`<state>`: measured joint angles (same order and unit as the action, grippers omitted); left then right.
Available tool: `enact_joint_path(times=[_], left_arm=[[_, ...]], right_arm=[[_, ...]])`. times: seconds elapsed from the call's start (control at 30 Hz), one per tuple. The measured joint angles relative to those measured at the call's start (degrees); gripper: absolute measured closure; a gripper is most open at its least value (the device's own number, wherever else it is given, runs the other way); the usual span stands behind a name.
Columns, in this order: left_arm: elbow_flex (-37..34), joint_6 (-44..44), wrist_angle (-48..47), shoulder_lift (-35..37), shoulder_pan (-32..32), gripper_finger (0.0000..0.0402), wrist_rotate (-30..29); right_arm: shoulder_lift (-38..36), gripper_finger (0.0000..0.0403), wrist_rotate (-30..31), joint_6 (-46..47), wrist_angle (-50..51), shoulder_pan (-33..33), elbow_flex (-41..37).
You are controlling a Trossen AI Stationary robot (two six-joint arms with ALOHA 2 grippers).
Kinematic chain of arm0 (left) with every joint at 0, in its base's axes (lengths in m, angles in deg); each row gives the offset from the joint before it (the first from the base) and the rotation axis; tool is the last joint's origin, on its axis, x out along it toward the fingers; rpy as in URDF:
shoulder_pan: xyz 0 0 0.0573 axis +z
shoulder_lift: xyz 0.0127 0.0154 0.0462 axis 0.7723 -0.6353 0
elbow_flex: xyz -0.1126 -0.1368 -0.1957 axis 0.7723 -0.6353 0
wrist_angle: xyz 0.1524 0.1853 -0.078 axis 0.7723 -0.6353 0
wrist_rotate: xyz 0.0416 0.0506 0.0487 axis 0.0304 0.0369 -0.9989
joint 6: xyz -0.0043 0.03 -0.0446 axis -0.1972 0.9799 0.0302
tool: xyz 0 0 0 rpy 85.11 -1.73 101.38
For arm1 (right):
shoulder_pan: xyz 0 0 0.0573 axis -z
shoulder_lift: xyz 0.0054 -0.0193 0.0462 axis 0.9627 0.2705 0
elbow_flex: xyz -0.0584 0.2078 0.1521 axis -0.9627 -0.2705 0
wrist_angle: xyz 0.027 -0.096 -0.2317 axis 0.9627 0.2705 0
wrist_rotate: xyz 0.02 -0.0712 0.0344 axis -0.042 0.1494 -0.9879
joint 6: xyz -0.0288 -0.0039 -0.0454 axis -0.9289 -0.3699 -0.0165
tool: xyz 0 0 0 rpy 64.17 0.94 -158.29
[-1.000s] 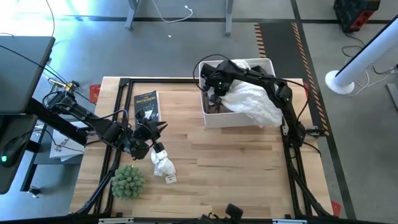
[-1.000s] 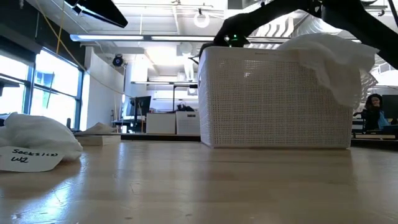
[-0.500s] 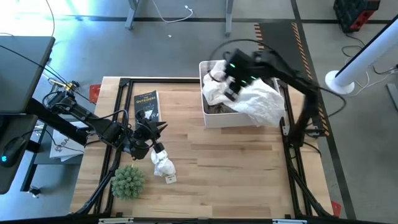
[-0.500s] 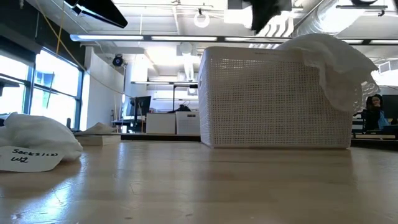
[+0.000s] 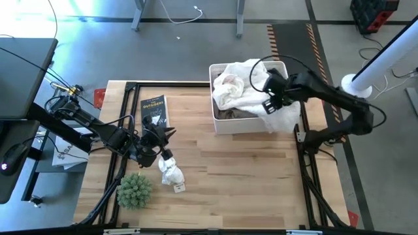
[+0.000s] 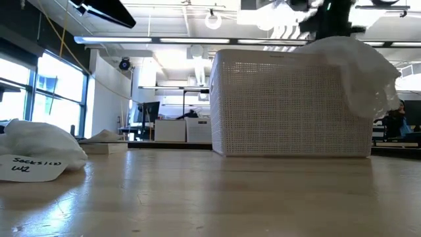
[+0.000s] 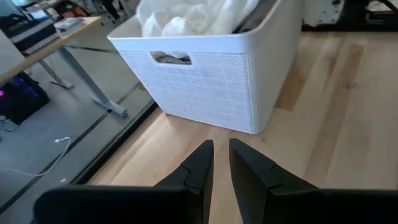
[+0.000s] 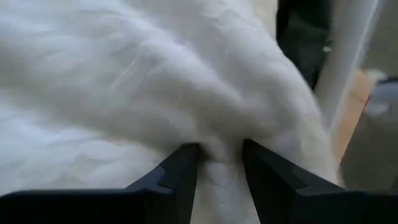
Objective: Sort clothes
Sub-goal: Put the white shirt into the white bin
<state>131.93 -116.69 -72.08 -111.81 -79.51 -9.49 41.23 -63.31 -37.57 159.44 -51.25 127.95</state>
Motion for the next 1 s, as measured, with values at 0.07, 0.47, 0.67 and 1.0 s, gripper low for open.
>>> enact_joint_path(times=[0.07,0.47,0.67,1.0], left_arm=[[0.0,0.0,0.1,0.0,0.1,0.0351,-1.2],[0.0,0.1,-0.3,0.0,0.1,0.0351,-2.9],[0.0,0.1,-0.3,0.0,0.1,0.0351,-1.3],[0.0,0.1,-0.3,0.0,0.1,0.0351,-0.5]], right_arm=[[1.0,0.0279,-1.7,-4.3,-6.5,3.9,-4.9],[18.1,0.0280,-17.8,-23.8,-60.1,11.2,-14.5],[27.2,0.0280,-20.2,-30.1,-56.8,10.5,-13.9],[21.7,0.0280,-23.5,-24.0,-33.4,10.0,5.3]])
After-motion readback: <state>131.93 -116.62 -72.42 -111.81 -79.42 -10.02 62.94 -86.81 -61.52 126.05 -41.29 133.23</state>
